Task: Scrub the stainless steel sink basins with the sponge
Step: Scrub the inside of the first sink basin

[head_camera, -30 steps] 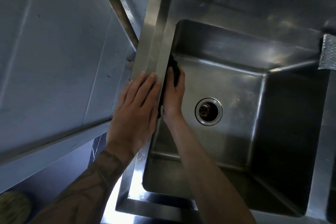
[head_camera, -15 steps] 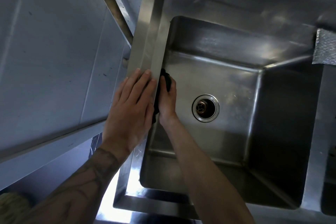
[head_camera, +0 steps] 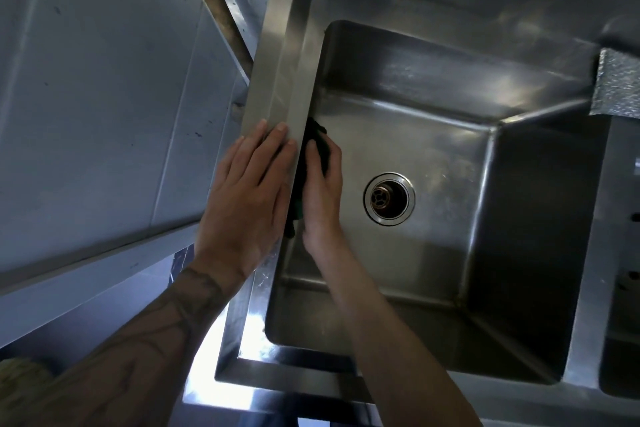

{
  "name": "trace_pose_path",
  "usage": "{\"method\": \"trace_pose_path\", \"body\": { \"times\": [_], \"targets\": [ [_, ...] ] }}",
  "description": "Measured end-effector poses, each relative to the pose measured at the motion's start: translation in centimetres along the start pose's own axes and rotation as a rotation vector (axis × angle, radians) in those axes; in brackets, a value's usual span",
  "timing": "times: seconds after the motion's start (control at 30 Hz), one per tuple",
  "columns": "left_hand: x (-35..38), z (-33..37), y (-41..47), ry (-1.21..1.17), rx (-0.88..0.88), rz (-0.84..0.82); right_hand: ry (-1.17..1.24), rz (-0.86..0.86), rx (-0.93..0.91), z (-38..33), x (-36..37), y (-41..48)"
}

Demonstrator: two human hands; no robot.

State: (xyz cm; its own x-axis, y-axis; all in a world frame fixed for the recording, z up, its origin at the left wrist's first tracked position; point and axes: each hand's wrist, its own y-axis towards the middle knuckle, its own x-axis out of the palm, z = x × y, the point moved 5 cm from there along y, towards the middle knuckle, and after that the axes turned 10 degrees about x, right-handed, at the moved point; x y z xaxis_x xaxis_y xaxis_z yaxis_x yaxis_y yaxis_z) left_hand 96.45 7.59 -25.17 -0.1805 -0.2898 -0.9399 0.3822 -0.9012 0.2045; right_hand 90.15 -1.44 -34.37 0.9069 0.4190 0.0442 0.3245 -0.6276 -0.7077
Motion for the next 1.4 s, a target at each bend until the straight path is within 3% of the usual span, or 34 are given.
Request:
{"method": "trace_pose_path", "body": {
  "times": [0.1, 0.27, 0.47, 0.67, 0.87, 1.07, 1.17, 1.27, 1.4],
  "targets": [
    [-0.1, 0.1, 0.0, 0.007, 0.007, -0.009, -0.02, -0.017, -0.093, 0.6, -0.2, -1.3],
    [-0.1, 0.1, 0.2, -0.001, 0.001, 0.008, -0.073, 0.06, 0.171, 2.7, -0.1, 0.3],
    [0.0, 0.0, 0.0, -0.006, 0.005, -0.003, -0.011, -0.018, -0.061, 2.4, -0.6, -2.9],
    [-0.2, 0.2, 0.2, -0.024, -0.01, 0.009, -0.074, 0.081, 0.183, 3.9, -0.4, -0.7],
    [-0.1, 0.0, 0.0, -0.009, 0.003, 0.01, 0.024, -0.037, -0.049, 3.2, -1.1, -4.9],
    [-0.1, 0.0, 0.1, -0.017, -0.001, 0.022, -0.049, 0.061, 0.199, 4.6, -0.7, -2.3],
    [0.0, -0.1, 0.0, -0.017, -0.005, 0.016, 0.055, 0.018, 0.057, 4.1, -1.3, -5.2],
    [0.0, -0.1, -0.1, -0.026, -0.005, 0.027, 0.006, -0.014, 0.009, 4.5, -1.5, -6.0],
    [0.0, -0.1, 0.1, -0.015, 0.007, 0.037, -0.031, 0.057, 0.23, 5.9, -1.1, -2.7]
  ]
}}
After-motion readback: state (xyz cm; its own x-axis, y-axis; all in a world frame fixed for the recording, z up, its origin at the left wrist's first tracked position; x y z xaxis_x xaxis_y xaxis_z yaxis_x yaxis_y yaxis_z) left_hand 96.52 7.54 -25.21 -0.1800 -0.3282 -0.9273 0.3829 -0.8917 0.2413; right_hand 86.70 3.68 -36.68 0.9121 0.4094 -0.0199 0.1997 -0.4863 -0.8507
